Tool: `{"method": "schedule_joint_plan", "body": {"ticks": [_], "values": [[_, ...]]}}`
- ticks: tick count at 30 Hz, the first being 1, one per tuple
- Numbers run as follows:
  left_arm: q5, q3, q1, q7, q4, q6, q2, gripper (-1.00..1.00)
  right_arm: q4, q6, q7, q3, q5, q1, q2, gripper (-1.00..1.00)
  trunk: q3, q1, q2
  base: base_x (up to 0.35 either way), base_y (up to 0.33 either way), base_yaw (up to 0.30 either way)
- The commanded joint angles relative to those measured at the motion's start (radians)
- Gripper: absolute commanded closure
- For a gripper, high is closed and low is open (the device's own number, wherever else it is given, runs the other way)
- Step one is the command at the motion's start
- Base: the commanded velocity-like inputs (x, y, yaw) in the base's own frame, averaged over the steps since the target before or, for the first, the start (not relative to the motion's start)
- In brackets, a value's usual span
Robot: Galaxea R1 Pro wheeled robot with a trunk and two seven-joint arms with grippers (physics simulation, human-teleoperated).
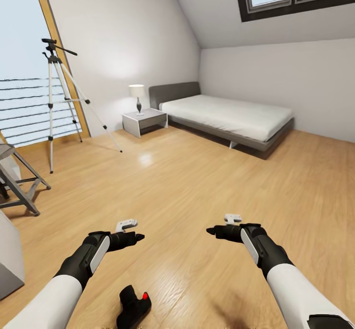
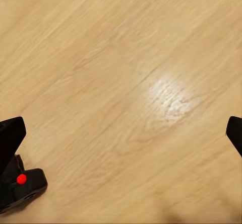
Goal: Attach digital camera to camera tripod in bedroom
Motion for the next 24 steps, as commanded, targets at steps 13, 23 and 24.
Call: {"method": "schedule_joint_plan", "body": {"ticks": [13, 23, 24], "values": [[0.009, 0.0, -0.001, 0.004, -0.002, 0.006, 0.001, -1.0, -0.009, 0.009, 0.119, -0.007, -0.025, -0.002, -0.033, -1.0, -0.051, 0.006, -0.004, 0.0, 0.0, 0.0], [0.014, 0.002, -0.001, -0.004, -0.013, 0.008, 0.001, -1.0, -0.01, 0.018, 0.615, -0.012, -0.025, -0.002, -0.124, -1.0, -0.09, 0.01, -0.006, 0.0, 0.0, 0.0], [0.014, 0.002, -0.001, -0.005, -0.014, 0.009, 0.0, -1.0, -0.01, 0.018, 0.635, -0.012, -0.025, -0.002, -0.128, -1.0, -0.094, 0.011, -0.006, 0.0, 0.0, 0.0]]}}
